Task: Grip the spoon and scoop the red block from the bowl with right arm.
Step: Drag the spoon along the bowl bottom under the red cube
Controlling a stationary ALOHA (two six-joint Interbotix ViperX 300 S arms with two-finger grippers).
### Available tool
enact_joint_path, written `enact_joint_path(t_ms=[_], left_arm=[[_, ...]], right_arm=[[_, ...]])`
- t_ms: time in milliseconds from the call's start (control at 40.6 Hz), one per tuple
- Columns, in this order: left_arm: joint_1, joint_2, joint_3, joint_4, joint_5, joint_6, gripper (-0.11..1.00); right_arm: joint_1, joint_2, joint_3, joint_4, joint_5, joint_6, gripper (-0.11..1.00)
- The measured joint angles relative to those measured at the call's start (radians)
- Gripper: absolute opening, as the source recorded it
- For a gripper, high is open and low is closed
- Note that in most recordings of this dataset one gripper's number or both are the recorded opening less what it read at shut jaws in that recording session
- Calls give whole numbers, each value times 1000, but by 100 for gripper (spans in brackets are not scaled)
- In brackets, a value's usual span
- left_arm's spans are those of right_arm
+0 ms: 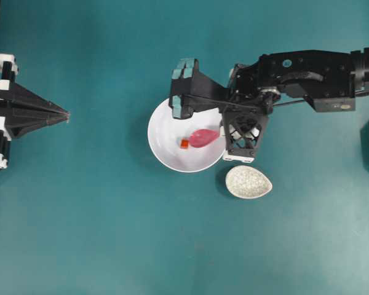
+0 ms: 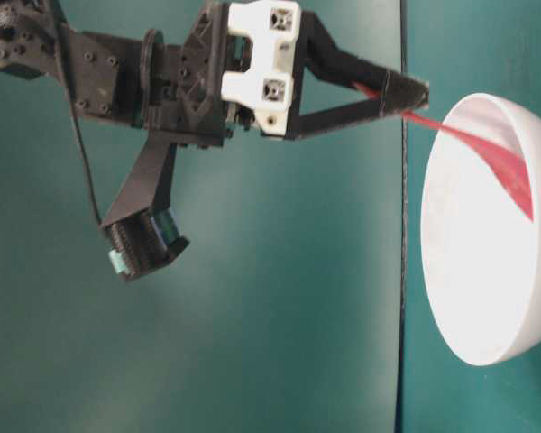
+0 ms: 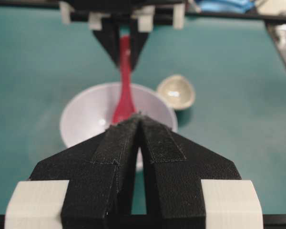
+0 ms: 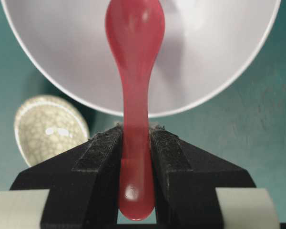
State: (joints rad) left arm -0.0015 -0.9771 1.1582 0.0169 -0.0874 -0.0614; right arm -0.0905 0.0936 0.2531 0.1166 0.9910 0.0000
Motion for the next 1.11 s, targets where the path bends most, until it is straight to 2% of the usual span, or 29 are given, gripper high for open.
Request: enact_joint_path(t_ms=[616,1108], left_arm=[[0,-2,0,0,0,0,0],[0,0,0,2,0,0,0]], right_arm=[[6,32,-21,0,-3,-32,22],[6,60,-23,-2,-94,-32,22]])
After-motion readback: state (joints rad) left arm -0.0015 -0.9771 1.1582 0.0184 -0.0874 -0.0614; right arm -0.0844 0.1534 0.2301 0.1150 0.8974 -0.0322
